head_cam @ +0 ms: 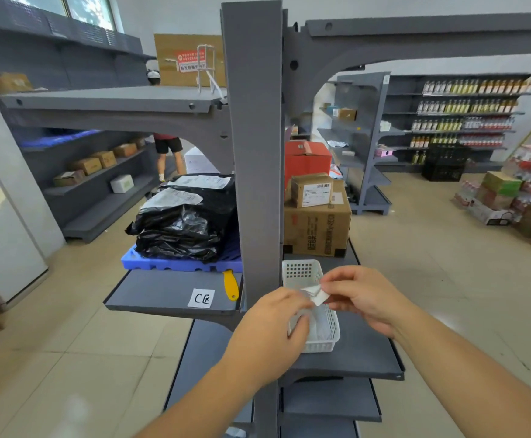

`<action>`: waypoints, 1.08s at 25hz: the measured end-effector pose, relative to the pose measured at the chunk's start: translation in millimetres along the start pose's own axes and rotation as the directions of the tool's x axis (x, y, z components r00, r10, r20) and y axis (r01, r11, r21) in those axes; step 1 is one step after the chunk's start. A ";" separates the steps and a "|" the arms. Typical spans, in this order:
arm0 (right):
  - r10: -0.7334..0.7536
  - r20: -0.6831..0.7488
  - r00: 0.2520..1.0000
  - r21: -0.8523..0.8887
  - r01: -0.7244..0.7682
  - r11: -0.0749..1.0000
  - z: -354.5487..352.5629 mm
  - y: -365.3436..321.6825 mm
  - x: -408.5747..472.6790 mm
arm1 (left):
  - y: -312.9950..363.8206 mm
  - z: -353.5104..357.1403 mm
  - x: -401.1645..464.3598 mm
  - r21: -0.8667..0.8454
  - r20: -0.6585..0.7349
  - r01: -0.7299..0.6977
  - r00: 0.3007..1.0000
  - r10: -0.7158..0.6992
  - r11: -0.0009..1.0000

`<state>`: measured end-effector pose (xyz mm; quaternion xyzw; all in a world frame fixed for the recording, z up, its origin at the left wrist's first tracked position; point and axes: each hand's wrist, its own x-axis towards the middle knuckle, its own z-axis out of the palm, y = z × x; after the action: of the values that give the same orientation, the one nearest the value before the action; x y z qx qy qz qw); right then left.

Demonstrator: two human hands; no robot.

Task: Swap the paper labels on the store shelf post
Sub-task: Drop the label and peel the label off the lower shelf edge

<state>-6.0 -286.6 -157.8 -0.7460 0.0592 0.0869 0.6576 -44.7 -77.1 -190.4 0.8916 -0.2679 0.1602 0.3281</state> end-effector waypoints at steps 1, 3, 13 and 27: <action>-0.013 -0.056 0.998 -0.114 0.007 0.993 -0.7 5.3 7.6 | -5.0 -2.4 -4.6 0.010 0.034 -0.011 0.999 0.011 1.000; -0.036 -0.161 0.986 -0.301 -0.015 0.953 2.6 15.4 22.8 | -19.1 -9.9 -14.7 0.030 0.108 -0.025 0.994 0.022 0.999; -0.130 -0.319 0.939 -0.619 -0.103 0.779 27.5 44.7 74.6 | -107.0 -51.7 -46.6 0.127 0.080 0.186 0.977 -0.197 0.974; -0.187 -0.370 0.910 -0.523 -0.037 0.851 51.9 35.9 63.7 | -175.0 -60.2 -34.3 0.247 -0.178 0.373 0.925 -0.337 0.894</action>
<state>46.3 -238.1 -212.0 -0.8985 0.1394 -0.0842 0.4077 23.1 88.3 -249.4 0.9500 -0.0535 0.1912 0.2411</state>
